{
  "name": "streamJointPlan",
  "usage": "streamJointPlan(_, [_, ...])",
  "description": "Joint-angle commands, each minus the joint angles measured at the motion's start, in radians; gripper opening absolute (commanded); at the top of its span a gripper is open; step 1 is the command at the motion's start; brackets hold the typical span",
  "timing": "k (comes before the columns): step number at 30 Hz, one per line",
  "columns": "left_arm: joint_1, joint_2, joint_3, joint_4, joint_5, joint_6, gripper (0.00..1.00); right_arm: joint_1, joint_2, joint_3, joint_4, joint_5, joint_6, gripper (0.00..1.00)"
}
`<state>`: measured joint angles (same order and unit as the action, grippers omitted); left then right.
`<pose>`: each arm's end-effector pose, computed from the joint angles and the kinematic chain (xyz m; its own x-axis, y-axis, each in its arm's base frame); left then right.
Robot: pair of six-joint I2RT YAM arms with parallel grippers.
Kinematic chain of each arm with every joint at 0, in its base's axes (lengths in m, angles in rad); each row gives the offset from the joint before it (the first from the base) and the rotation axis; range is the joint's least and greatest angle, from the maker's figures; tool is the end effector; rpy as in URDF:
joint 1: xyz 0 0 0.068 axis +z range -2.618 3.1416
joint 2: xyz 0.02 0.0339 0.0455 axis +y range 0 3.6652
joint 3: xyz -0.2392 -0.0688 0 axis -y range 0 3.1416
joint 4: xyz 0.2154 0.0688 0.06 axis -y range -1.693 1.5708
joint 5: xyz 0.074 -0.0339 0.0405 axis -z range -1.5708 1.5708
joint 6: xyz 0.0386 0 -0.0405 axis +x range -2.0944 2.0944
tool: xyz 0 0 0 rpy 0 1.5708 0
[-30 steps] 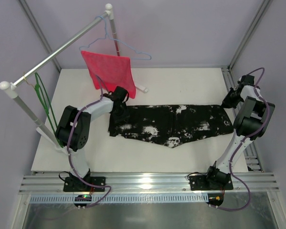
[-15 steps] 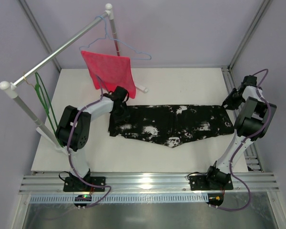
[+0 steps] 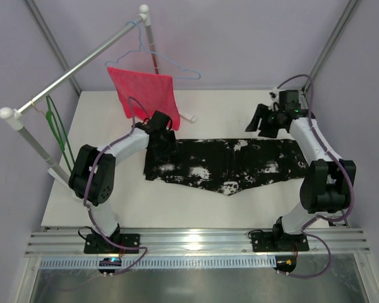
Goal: Place the trousers on the hanger
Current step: Fold the trousers
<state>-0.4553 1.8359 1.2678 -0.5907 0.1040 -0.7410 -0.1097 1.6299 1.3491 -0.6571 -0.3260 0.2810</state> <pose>0.3050 -0.1538 0.1760 -0.9276 -0.2934 -0.2312 -0.2053 0.9176 -0.3405 0.3225 -0.0231 0.2611 -0.7935 0.3517 -0.4967 0.1410 0.9001 0.4121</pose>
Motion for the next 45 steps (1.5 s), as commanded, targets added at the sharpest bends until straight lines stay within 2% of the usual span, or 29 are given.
streamJointPlan(1, [-0.016, -0.113, 0.018, 0.026, 0.069, 0.046, 0.57, 0.174, -0.013, -0.093, 0.069, -0.061, 0.032, 0.65])
streamJointPlan(7, [-0.016, -0.205, -0.024, 0.0, 0.088, 0.068, 0.58, 0.339, 0.001, -0.208, 0.146, 0.062, 0.073, 0.67])
streamJointPlan(12, [-0.016, -0.268, -0.056, -0.001, 0.082, 0.066, 0.59, 0.41, 0.004, -0.264, 0.185, 0.12, 0.092, 0.67])
streamJointPlan(24, [-0.016, -0.283, -0.073, -0.006, 0.074, 0.055, 0.59, 0.538, 0.068, -0.237, 0.157, 0.306, 0.112, 0.67])
streamJointPlan(34, [-0.016, -0.274, -0.085, 0.005, 0.074, 0.045, 0.59, 0.539, 0.045, -0.206, 0.099, 0.378, 0.109, 0.71])
streamJointPlan(45, [-0.016, -0.259, -0.1, 0.012, 0.076, 0.037, 0.59, 0.541, 0.103, -0.257, 0.189, 0.34, 0.119, 0.72])
